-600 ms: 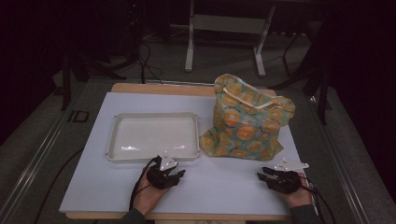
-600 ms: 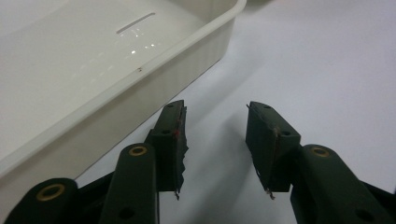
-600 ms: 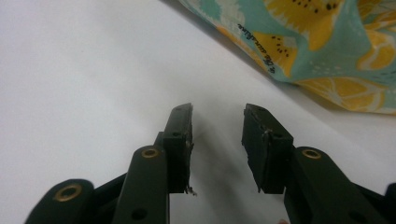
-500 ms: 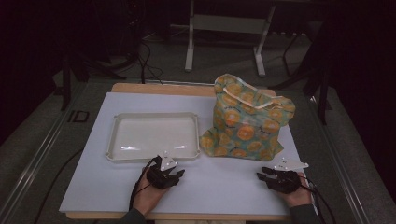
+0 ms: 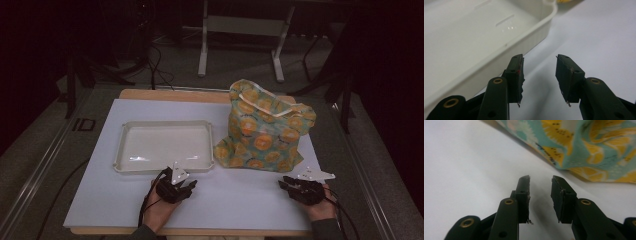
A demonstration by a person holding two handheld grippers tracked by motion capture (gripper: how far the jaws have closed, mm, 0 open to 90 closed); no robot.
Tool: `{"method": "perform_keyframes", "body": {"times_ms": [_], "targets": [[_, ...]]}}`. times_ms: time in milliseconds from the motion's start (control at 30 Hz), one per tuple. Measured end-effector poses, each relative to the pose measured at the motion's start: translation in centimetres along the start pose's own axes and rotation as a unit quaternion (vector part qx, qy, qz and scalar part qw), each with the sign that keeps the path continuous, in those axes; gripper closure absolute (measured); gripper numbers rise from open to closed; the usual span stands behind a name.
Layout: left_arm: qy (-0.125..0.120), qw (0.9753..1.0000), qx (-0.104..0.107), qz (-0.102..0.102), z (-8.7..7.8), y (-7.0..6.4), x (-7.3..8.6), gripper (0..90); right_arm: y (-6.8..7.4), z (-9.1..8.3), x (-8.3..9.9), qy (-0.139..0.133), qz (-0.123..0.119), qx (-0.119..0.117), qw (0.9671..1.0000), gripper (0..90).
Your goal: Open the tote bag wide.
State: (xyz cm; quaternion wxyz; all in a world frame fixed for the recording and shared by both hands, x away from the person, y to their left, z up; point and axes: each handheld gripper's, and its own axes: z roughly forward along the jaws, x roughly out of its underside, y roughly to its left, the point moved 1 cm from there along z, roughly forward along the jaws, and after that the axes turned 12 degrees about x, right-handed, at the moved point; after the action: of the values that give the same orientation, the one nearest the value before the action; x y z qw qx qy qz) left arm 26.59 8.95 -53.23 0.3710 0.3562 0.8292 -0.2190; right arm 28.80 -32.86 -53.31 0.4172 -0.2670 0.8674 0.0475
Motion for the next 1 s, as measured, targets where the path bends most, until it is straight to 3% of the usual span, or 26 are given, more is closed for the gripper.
{"method": "perform_keyframes", "body": {"times_ms": [167,333,400,500,700,800,867,900,1000], "targets": [[-0.034,0.9990,0.017,0.022,-1.1,-0.6,-1.0,56.5,-0.4,-0.6,-0.4,-0.007,0.011,0.017,0.9998,68.2],[-0.056,0.9972,0.041,0.028,-1.5,-0.2,-1.6,55.7,-0.9,-1.3,-1.0,-0.022,0.027,0.024,0.9991,67.1],[-0.062,0.9967,0.049,0.021,-1.4,0.2,-1.9,55.7,-1.2,-1.5,-1.2,-0.028,0.035,0.021,0.9988,66.4],[-0.075,0.9957,0.055,-0.008,-0.8,0.7,-2.6,55.0,-1.4,-1.7,-1.5,-0.034,0.041,0.024,0.9983,65.4],[-0.079,0.9948,0.061,-0.018,0.8,0.9,-3.4,54.3,-1.7,-2.2,-1.9,-0.050,0.051,0.032,0.9970,64.1],[-0.081,0.9946,0.063,-0.014,1.2,0.9,-3.7,54.0,-1.9,-2.6,-2.0,-0.061,0.060,0.032,0.9958,63.5],[-0.084,0.9937,0.073,-0.016,1.5,1.0,-4.0,54.0,-2.0,-2.7,-2.1,-0.065,0.062,0.032,0.9955,63.4],[-0.090,0.9921,0.087,-0.011,1.7,1.2,-4.2,54.0,-2.1,-2.8,-2.2,-0.070,0.063,0.034,0.9950,63.5],[-0.086,0.9917,0.096,0.003,2.2,1.3,-4.7,54.1,-1.9,-2.7,-2.5,-0.074,0.062,0.032,0.9948,64.6]]}}
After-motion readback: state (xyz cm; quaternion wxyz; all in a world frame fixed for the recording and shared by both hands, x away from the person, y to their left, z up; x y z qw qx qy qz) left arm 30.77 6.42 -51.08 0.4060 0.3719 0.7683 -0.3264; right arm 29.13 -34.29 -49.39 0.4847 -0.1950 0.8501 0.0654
